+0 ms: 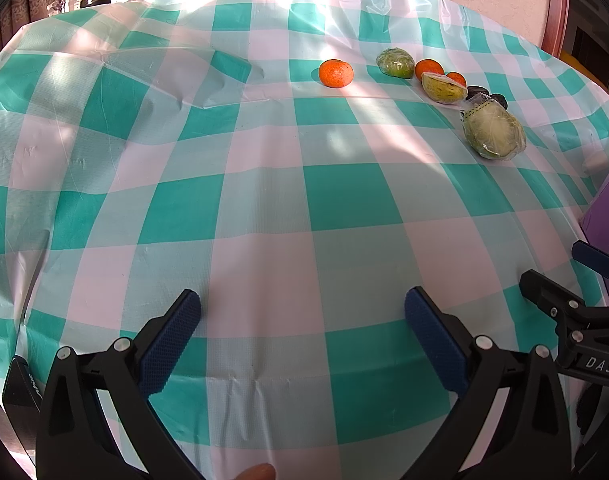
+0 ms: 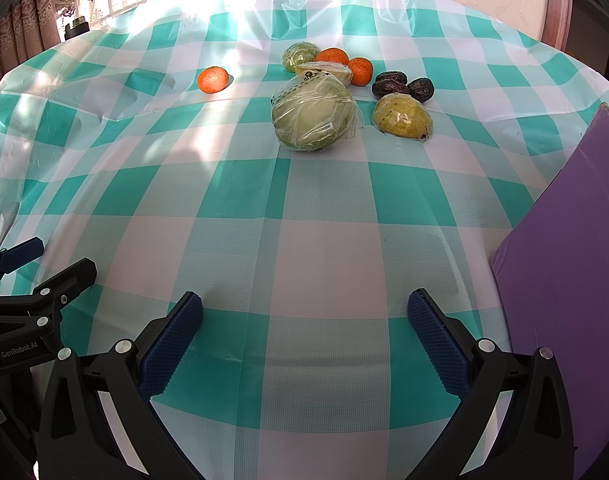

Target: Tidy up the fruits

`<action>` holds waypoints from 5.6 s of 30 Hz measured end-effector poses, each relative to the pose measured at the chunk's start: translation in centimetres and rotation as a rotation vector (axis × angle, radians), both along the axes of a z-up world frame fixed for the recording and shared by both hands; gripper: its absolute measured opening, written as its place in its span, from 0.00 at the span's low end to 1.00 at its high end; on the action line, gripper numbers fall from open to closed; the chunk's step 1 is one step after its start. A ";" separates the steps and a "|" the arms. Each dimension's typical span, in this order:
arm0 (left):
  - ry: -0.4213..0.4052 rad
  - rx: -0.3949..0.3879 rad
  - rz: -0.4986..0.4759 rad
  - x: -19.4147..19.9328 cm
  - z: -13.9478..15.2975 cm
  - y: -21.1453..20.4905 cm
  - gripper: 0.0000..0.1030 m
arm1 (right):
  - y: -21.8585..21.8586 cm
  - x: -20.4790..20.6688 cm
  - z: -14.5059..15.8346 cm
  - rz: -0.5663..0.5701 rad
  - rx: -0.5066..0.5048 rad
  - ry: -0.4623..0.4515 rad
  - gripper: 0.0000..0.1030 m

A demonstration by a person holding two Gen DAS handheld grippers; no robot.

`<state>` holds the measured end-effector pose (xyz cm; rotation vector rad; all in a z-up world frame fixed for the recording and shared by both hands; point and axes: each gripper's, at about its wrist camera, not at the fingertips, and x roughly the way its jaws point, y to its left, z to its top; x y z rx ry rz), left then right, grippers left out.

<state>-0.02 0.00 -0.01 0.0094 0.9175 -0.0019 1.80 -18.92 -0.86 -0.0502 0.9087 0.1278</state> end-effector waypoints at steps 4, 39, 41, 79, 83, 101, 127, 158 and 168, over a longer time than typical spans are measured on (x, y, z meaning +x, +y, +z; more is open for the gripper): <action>0.000 0.000 0.000 0.0 0.0 0.0 0.99 | 0.0 0.0 0.0 0.000 0.000 0.000 0.96; 0.014 0.000 -0.001 0.2 0.0 0.0 0.99 | 0.2 7.8 0.7 -0.064 0.044 0.035 0.96; 0.039 0.002 -0.005 0.7 0.1 0.0 0.99 | 0.4 9.6 0.8 -0.071 0.053 0.030 0.95; -0.081 -0.105 -0.033 27.3 1.1 -2.4 0.39 | -2.6 12.1 0.9 -0.112 0.357 -0.071 0.55; -0.104 -0.145 -0.006 26.0 1.0 -1.6 0.39 | -2.6 12.1 1.0 -0.108 0.366 -0.074 0.55; -0.128 -0.324 0.012 5.0 0.9 0.5 0.39 | -1.1 7.4 1.3 0.026 0.361 -0.075 0.55; -0.193 -0.132 -0.078 -8.2 2.8 -1.6 0.39 | -2.3 -9.2 6.3 0.086 0.341 -0.206 0.55; -0.235 0.130 -0.650 -8.8 11.4 -31.6 0.39 | -24.8 -11.5 9.4 -0.221 -0.110 0.001 0.56; 0.017 0.327 -0.785 -7.6 7.8 -38.7 0.40 | -27.5 -11.8 7.3 -0.173 -0.223 0.149 0.55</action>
